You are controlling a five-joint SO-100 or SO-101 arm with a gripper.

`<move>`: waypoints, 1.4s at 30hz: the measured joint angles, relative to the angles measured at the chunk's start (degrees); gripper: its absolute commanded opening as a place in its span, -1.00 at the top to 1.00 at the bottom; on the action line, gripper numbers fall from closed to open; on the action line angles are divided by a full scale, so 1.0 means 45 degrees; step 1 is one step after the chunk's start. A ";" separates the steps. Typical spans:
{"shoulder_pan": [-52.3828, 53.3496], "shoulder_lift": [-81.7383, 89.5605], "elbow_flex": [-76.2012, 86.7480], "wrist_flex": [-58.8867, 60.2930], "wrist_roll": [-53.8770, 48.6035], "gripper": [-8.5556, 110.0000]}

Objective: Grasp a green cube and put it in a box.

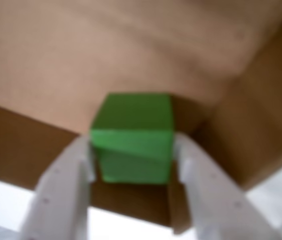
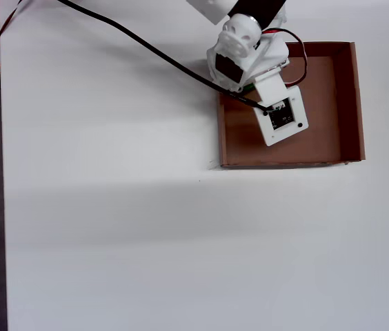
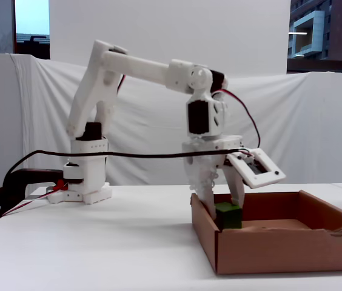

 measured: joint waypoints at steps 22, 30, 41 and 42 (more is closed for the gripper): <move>0.2539 0.5430 0.1348 0.1641 0.0000 0.51; 0.5527 0.9531 0.5684 0.1641 0.0000 0.51; 1.0176 1.4844 1.1113 0.1836 0.0000 0.51; 1.0527 1.5313 1.1543 0.1836 0.0000 0.51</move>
